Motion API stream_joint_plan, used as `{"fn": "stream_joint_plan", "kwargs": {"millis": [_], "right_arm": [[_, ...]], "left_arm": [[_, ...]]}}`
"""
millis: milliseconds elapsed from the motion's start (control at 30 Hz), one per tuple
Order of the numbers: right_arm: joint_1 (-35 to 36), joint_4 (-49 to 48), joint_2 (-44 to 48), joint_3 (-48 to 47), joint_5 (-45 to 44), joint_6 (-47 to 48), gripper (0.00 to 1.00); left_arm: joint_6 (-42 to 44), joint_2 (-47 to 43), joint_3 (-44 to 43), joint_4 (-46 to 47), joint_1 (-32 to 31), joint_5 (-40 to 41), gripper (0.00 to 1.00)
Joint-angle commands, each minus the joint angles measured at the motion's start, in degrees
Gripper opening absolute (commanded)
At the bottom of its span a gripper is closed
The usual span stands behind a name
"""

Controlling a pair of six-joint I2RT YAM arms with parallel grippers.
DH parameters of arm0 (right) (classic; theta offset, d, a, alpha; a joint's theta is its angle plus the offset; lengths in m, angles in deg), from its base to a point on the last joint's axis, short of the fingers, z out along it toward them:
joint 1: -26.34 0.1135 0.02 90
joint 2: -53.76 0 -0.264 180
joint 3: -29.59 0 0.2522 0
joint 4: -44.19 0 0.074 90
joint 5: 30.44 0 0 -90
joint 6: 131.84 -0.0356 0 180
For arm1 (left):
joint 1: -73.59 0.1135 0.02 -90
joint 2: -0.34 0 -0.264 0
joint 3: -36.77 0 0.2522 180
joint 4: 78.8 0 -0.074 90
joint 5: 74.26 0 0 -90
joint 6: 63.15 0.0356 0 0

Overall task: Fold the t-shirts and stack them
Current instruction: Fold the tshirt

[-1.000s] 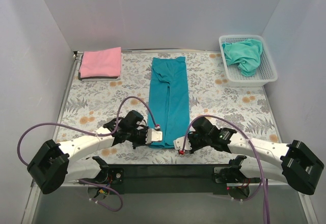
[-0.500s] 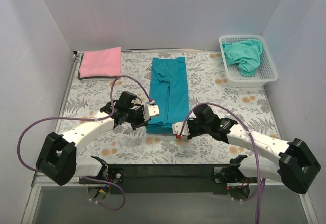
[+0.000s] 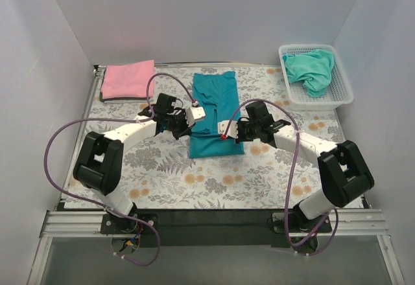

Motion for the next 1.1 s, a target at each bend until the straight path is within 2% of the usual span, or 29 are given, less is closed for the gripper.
{"fn": "stream_joint_plan", "kwargs": {"millis": [0, 500, 633, 900, 933, 1033, 1067], "right_arm": [[-2.64, -2.23, -3.03, -5.1, 2.25, 3.02, 0.01], [-8.18, -2.67, -19.46, -23.47, 3.83, 2.76, 0.01], [-8.8, -2.58, -22.71, -25.76, 3.84, 2.67, 0.01], [-8.89, -2.58, -24.13, -26.21, 2.52, 2.15, 0.01], [-8.98, -2.67, -24.48, -26.2, 1.99, 1.88, 0.04], [-8.89, -2.67, -24.74, -26.47, -0.46, 0.39, 0.27], [-8.89, -2.58, -24.66, -26.9, -1.69, -0.31, 0.32]], "left_arm": [[1.55, 3.42, -5.32, 2.94, 1.25, 0.45, 0.0], [2.78, 20.47, -24.47, 3.12, 5.99, 1.94, 0.0], [2.6, 24.08, -28.35, 2.59, 6.43, 1.42, 0.0], [2.87, 27.25, -30.64, 2.06, 6.52, 1.85, 0.0], [2.61, 27.42, -30.73, 2.06, 6.52, 1.85, 0.01], [0.94, 27.69, -31.51, 1.89, 6.52, 2.12, 0.13], [0.41, 27.69, -31.95, 1.71, 6.52, 2.99, 0.2]]}}
